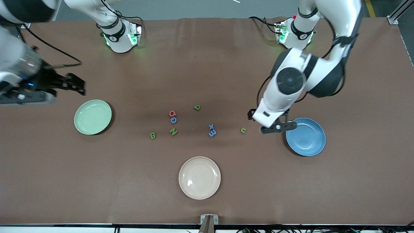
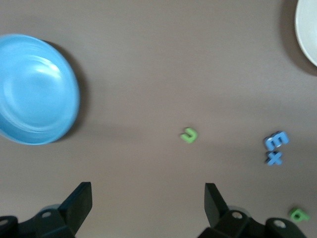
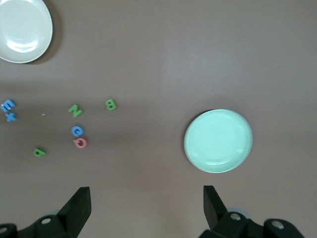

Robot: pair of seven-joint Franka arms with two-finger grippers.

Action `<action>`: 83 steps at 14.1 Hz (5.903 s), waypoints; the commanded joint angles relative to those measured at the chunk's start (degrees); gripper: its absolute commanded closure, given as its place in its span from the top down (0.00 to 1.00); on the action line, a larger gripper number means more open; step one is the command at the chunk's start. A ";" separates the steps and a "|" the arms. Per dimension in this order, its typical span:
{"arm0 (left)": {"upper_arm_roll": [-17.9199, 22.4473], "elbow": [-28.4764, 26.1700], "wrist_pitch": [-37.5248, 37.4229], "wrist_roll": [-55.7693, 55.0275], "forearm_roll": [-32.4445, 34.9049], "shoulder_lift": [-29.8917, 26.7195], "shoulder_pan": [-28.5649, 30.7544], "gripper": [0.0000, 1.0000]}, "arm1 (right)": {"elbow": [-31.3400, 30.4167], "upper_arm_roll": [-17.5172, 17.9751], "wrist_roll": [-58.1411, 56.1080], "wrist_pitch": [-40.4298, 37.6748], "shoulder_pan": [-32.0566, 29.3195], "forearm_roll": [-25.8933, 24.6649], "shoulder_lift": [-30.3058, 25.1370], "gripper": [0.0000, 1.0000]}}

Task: Sort upper and lower case letters into plates
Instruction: 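Grasp the green u with the left gripper while the right gripper reaches the B, then drop the u on the blue plate while the right gripper grasps the B, then place the B on the green plate while the left gripper reaches the m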

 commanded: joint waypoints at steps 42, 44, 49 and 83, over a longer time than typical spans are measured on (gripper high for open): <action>0.90 -4.10 3.50 -33.51 6.40 5.59 13.91 0.00 | -18.56 -0.63 12.65 50.46 8.65 7.44 30.00 0.78; 0.90 -5.77 3.59 -27.28 6.40 5.76 17.87 0.01 | -18.56 -0.72 12.65 50.55 8.83 7.44 30.00 0.70; 0.90 -8.23 5.87 -19.79 6.40 7.43 23.77 0.03 | -18.56 -0.63 12.65 50.90 9.27 7.44 30.26 0.55; -5.97 21.45 11.85 -52.47 6.22 27.63 -5.47 0.88 | -41.56 -0.90 -12.90 40.34 -5.48 6.91 1.36 0.03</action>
